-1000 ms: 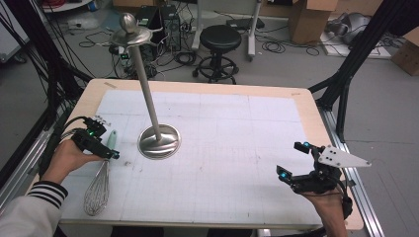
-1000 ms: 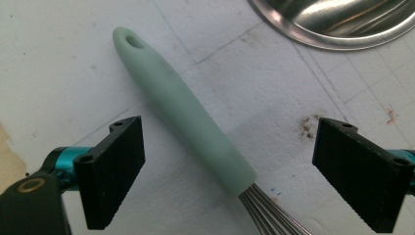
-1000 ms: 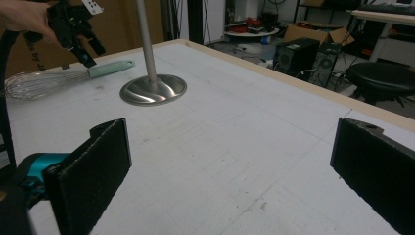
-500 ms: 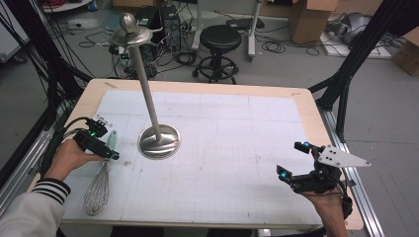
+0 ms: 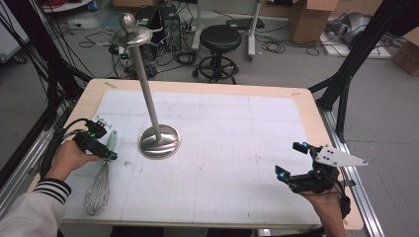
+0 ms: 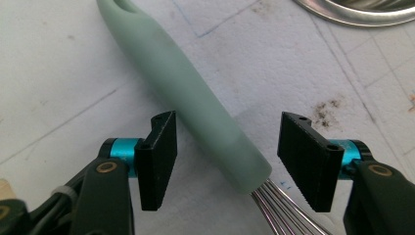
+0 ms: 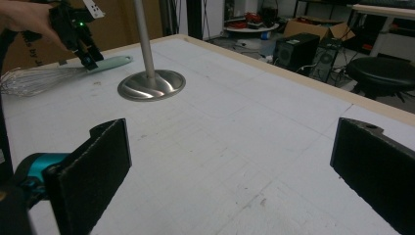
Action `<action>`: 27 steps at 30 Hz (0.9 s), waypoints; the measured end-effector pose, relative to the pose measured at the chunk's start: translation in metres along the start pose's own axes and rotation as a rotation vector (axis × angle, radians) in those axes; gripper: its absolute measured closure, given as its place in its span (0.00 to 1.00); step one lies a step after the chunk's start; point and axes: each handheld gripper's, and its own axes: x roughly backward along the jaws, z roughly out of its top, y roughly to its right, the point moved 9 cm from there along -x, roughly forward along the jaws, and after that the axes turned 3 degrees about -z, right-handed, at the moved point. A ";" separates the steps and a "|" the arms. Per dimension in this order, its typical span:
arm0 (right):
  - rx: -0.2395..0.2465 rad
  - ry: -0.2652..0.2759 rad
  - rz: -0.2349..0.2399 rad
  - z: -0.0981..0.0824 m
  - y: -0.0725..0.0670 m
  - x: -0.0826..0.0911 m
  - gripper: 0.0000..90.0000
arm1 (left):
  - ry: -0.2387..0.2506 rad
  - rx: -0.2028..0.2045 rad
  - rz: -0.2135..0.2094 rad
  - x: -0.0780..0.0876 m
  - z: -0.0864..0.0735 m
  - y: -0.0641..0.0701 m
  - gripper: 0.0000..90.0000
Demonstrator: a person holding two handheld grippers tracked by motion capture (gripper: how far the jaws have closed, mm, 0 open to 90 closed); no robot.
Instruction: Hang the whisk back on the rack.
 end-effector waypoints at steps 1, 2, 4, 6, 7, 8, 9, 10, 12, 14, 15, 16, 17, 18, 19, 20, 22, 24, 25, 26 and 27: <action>0.003 0.001 -0.001 0.000 0.000 0.000 0.00 | -0.003 0.000 0.003 -0.001 0.000 0.000 0.45; 0.001 -0.002 0.001 0.000 -0.001 0.000 0.00 | -0.006 0.002 0.009 -0.003 0.000 -0.001 0.45; 0.003 -0.003 0.002 0.000 -0.001 0.000 0.00 | -0.019 -0.004 0.013 -0.005 -0.001 -0.001 0.46; 0.003 -0.001 0.000 0.000 0.000 0.000 0.00 | -0.017 -0.006 0.015 -0.007 0.000 0.000 0.48; 0.002 0.000 -0.001 0.000 0.000 0.000 0.00 | -0.016 -0.002 0.012 -0.007 0.001 0.001 0.49; 0.000 0.000 -0.005 -0.001 0.001 0.001 0.00 | -0.016 -0.002 0.011 -0.007 0.001 0.001 0.50; 0.000 0.000 -0.005 -0.001 0.001 0.001 0.00 | -0.020 0.001 0.010 -0.007 0.001 0.001 0.50; 0.000 -0.001 -0.006 -0.001 0.001 0.001 0.00 | -0.021 0.006 0.005 -0.007 0.001 0.002 0.51; 0.004 -0.004 -0.005 0.000 0.001 0.000 0.00 | -0.024 0.013 0.001 -0.007 0.002 0.002 0.51; 0.011 -0.011 -0.005 0.000 -0.001 -0.001 0.00 | -0.025 0.021 -0.001 -0.007 0.002 0.002 0.54; 0.011 -0.011 -0.005 0.000 -0.001 -0.001 0.00 | -0.024 0.025 -0.002 -0.007 0.002 0.002 0.54; 0.015 -0.015 -0.005 0.000 -0.001 -0.002 0.00 | -0.024 0.030 -0.005 -0.007 0.003 0.003 0.54; 0.019 -0.014 -0.004 0.000 -0.002 -0.002 0.00 | -0.024 0.033 -0.006 -0.007 0.003 0.003 0.55; 0.021 -0.014 -0.004 0.001 -0.002 -0.002 0.00 | -0.024 0.038 -0.011 -0.007 0.003 0.004 0.56; 0.022 -0.016 -0.003 0.001 -0.003 -0.002 0.00 | -0.023 0.039 -0.016 -0.007 0.004 0.005 0.57; 0.021 -0.015 -0.003 0.001 -0.003 -0.002 0.00 | -0.023 0.040 -0.019 -0.007 0.004 0.006 0.58; 0.018 -0.013 -0.003 0.001 -0.003 -0.002 0.00 | -0.026 0.039 -0.016 -0.008 0.005 0.007 0.60; 0.020 -0.015 -0.004 0.001 -0.002 -0.002 0.00 | -0.029 0.037 -0.021 -0.008 0.005 0.007 0.60; 0.018 -0.016 -0.005 0.000 -0.002 -0.002 0.00 | -0.031 0.038 -0.023 -0.008 0.005 0.007 0.61; 0.019 -0.015 -0.005 0.001 -0.002 -0.002 0.00 | -0.031 0.045 -0.022 -0.008 0.005 0.007 0.61; 0.019 -0.015 -0.005 0.001 -0.003 -0.002 0.00 | -0.034 0.047 -0.020 -0.008 0.006 0.007 0.61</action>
